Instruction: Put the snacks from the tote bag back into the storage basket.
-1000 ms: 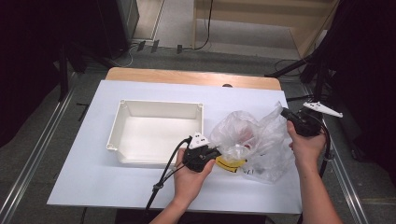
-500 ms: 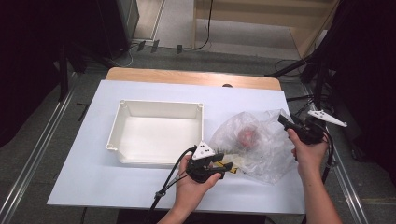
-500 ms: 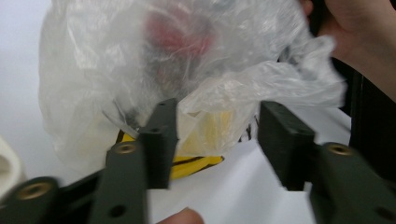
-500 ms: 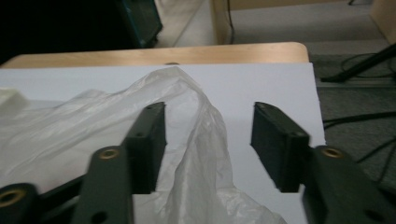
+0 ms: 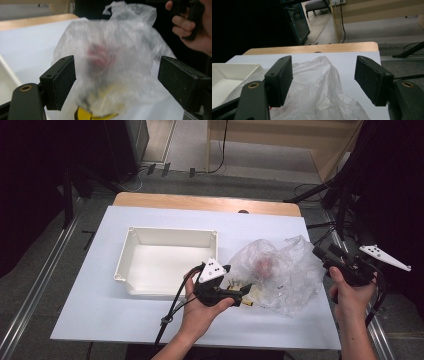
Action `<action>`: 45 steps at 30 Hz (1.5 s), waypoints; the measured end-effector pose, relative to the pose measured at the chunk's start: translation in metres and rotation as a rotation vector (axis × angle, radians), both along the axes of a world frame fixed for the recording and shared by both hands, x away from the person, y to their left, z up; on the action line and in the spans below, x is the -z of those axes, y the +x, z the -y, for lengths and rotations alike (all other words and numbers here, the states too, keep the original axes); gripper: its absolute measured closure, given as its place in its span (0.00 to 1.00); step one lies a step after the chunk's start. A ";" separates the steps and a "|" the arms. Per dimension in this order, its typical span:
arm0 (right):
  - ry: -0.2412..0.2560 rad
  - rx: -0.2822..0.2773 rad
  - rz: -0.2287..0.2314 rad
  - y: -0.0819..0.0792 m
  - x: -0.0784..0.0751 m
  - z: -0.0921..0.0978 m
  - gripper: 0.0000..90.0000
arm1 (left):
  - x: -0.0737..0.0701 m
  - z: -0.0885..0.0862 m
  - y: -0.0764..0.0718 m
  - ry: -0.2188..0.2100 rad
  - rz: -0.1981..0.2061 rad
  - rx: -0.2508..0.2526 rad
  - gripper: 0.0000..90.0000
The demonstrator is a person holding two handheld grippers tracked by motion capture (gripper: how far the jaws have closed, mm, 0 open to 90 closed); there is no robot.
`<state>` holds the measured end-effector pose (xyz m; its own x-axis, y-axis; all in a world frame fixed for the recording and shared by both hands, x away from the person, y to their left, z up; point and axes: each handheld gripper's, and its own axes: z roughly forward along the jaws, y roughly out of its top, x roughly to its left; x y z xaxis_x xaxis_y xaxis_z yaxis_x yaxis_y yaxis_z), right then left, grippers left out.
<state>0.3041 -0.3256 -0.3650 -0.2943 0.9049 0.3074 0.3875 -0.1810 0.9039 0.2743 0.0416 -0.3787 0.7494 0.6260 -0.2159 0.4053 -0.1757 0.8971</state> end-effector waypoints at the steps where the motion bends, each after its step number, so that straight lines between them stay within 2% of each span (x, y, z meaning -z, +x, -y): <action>1: -0.005 -0.007 0.002 0.000 0.001 -0.002 0.35 | -0.004 0.004 0.004 0.000 0.014 -0.001 0.16; 2: -0.006 -0.017 0.001 0.000 0.002 -0.003 0.34 | -0.007 0.008 0.008 -0.002 0.024 -0.005 0.17; 4: 0.000 -0.028 -0.019 0.001 0.004 -0.007 0.30 | -0.011 0.016 0.020 -0.001 0.015 -0.012 0.16; 5: -0.006 -0.014 -0.032 0.002 0.009 -0.008 0.27 | -0.009 0.025 0.032 0.028 -0.003 -0.025 0.15; 6: -0.006 -0.014 -0.032 0.002 0.009 -0.008 0.27 | -0.009 0.025 0.032 0.028 -0.003 -0.025 0.15; 9: 0.011 0.023 -0.062 0.002 0.017 -0.006 0.17 | 0.000 0.037 0.044 0.095 -0.018 -0.047 0.15; 11: 0.049 0.034 -0.090 0.001 0.024 -0.003 0.16 | 0.007 0.044 0.047 0.155 -0.003 -0.089 0.17; 12: 0.050 0.032 -0.099 0.001 0.028 -0.002 0.16 | 0.011 0.047 0.048 0.186 0.008 -0.098 0.20; 13: 0.044 0.017 -0.139 0.003 0.037 -0.004 0.16 | 0.017 0.051 0.050 0.227 -0.014 -0.096 0.36; 14: 0.044 0.017 -0.139 0.003 0.037 -0.004 0.16 | 0.017 0.051 0.050 0.227 -0.014 -0.096 0.48; 15: 0.035 -0.004 -0.159 0.003 0.042 -0.007 0.17 | 0.019 0.052 0.052 0.248 -0.027 -0.096 0.48; 16: 0.012 -0.081 -0.172 0.003 0.051 -0.016 0.34 | 0.023 0.054 0.056 0.281 -0.045 -0.103 0.67; 17: 0.012 -0.081 -0.172 0.003 0.051 -0.016 0.34 | 0.023 0.054 0.056 0.281 -0.045 -0.103 0.78; 18: -0.009 -0.099 -0.178 0.002 0.055 -0.020 0.49 | 0.024 0.053 0.058 0.292 -0.060 -0.107 0.78; 19: -0.025 -0.109 -0.193 0.002 0.060 -0.025 0.60 | 0.024 0.051 0.060 0.289 -0.080 -0.112 0.85; 20: -0.056 -0.117 -0.213 0.002 0.069 -0.029 0.76 | 0.023 0.045 0.066 0.279 -0.110 -0.126 0.96; 21: -0.062 -0.117 -0.224 0.002 0.074 -0.030 0.81 | 0.022 0.041 0.068 0.275 -0.115 -0.136 0.99; 22: -0.062 -0.117 -0.224 0.002 0.074 -0.030 0.81 | 0.022 0.041 0.068 0.275 -0.115 -0.136 1.00; 23: -0.042 -0.126 -0.247 0.002 0.083 -0.026 0.90 | 0.020 0.037 0.071 0.265 -0.120 -0.151 1.00; 24: -0.042 -0.126 -0.247 0.002 0.083 -0.026 0.90 | 0.018 0.032 0.073 0.254 -0.127 -0.159 1.00; 25: -0.038 -0.115 -0.258 -0.001 0.091 -0.019 0.95 | 0.015 0.023 0.077 0.232 -0.122 -0.180 1.00; 27: -0.037 -0.102 -0.269 -0.003 0.094 -0.015 0.96 | 0.014 0.019 0.079 0.225 -0.121 -0.193 1.00; 28: -0.025 -0.090 -0.277 -0.005 0.097 -0.009 0.96 | 0.012 0.015 0.080 0.212 -0.119 -0.201 1.00; 29: -0.015 -0.059 -0.292 -0.011 0.102 0.005 0.98 | 0.009 0.008 0.082 0.199 -0.109 -0.226 1.00; 30: -0.015 -0.059 -0.292 -0.011 0.102 0.005 0.98 | 0.009 0.008 0.082 0.199 -0.109 -0.226 1.00; 31: 0.002 -0.023 -0.299 -0.016 0.103 0.020 0.99 | 0.007 0.004 0.083 0.194 -0.104 -0.242 1.00; 32: 0.002 -0.023 -0.299 -0.016 0.103 0.020 0.99 | 0.006 0.001 0.084 0.181 -0.103 -0.256 1.00; 33: 0.010 -0.001 -0.292 -0.021 0.103 0.033 0.99 | 0.006 -0.006 0.087 0.165 -0.109 -0.278 1.00; 35: 0.017 -0.001 -0.288 -0.024 0.101 0.038 0.99 | 0.006 -0.008 0.088 0.157 -0.116 -0.278 1.00; 37: 0.025 -0.021 -0.269 -0.028 0.098 0.044 0.95 | 0.009 -0.008 0.088 0.159 -0.125 -0.262 1.00; 38: 0.025 -0.032 -0.246 -0.031 0.096 0.045 0.85 | 0.009 -0.007 0.087 0.162 -0.128 -0.240 0.96; 39: 0.010 -0.044 -0.223 -0.034 0.093 0.045 0.70 | 0.009 -0.007 0.085 0.153 -0.129 -0.210 0.85; 41: -0.009 -0.066 -0.189 -0.036 0.083 0.045 0.45 | 0.005 -0.006 0.080 0.127 -0.104 -0.191 0.66; 42: -0.001 -0.077 -0.178 -0.037 0.077 0.046 0.37 | 0.002 -0.006 0.077 0.111 -0.091 -0.184 0.59; 43: 0.010 -0.089 -0.158 -0.038 0.071 0.047 0.33 | -0.002 -0.007 0.074 0.089 -0.083 -0.173 0.56; 44: 0.026 -0.107 -0.109 -0.041 0.054 0.047 0.30 | -0.008 -0.007 0.070 0.051 -0.069 -0.156 0.53; 45: 0.026 -0.107 -0.109 -0.041 0.054 0.047 0.30 | -0.008 -0.007 0.070 0.051 -0.069 -0.156 0.50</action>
<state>0.2633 -0.3728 -0.4187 -0.3523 0.8617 0.3652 0.5011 -0.1559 0.8512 0.3444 0.0490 -0.3707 0.6264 0.7452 -0.2288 0.4919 -0.1502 0.8576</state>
